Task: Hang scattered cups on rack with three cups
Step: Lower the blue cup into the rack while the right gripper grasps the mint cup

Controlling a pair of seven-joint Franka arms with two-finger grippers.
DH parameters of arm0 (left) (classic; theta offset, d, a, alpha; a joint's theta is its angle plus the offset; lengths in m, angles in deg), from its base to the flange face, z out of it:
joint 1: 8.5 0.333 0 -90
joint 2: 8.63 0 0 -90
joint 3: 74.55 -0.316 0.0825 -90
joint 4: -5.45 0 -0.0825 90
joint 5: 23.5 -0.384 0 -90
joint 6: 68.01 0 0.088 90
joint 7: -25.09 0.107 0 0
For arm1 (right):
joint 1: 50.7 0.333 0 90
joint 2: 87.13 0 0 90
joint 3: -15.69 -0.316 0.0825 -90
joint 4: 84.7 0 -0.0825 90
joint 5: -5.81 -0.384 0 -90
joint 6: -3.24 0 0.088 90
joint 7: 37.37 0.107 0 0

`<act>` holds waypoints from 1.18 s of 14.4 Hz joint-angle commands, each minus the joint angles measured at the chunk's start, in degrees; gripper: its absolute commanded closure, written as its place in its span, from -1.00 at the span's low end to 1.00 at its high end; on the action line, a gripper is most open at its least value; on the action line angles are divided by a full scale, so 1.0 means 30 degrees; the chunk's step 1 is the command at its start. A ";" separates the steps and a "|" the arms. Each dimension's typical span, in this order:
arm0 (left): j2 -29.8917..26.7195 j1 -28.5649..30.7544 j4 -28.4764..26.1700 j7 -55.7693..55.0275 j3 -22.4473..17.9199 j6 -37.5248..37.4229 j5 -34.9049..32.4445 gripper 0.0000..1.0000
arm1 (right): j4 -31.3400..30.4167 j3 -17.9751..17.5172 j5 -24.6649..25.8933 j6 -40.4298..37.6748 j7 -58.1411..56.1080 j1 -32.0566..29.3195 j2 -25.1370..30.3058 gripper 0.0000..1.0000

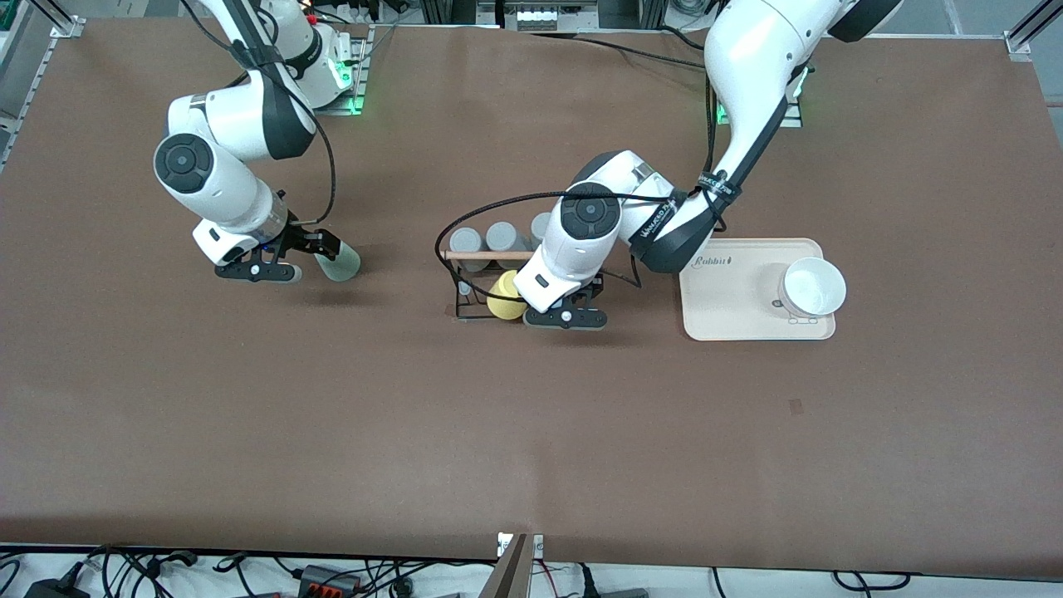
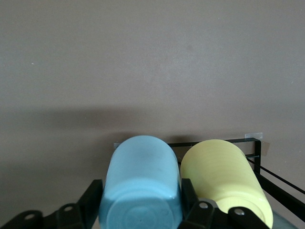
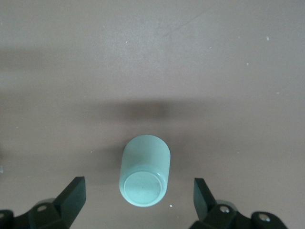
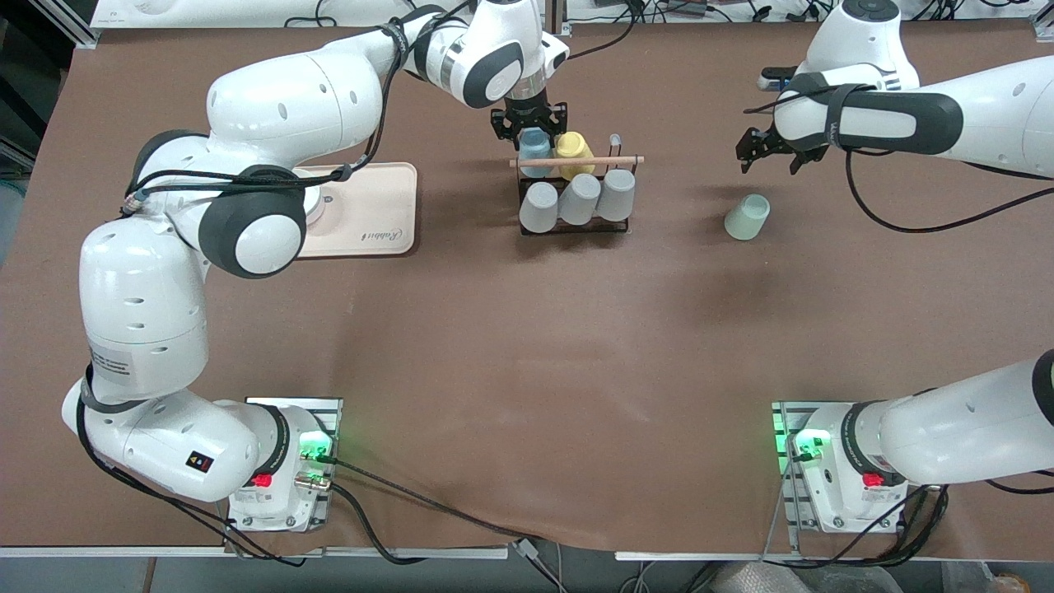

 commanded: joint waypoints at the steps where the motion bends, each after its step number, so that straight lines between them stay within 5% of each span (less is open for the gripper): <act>1: -0.0152 -0.0166 -0.0102 -0.0244 -0.0067 0.0213 -0.0376 -1.00 | -0.1296 0.0092 -0.0140 0.1454 0.0229 0.0120 0.0136 -1.00; 14: -0.2783 0.0975 0.0192 0.1162 0.0079 -0.1864 -0.0172 -1.00 | -0.2704 0.0092 -0.0140 0.3857 0.0317 0.0704 -0.1093 -1.00; 17: -0.4365 0.3136 0.0250 0.3290 0.0050 -0.4001 -0.0376 -1.00 | -0.2909 0.0121 -0.0140 0.4270 0.0317 0.0881 -0.1183 -1.00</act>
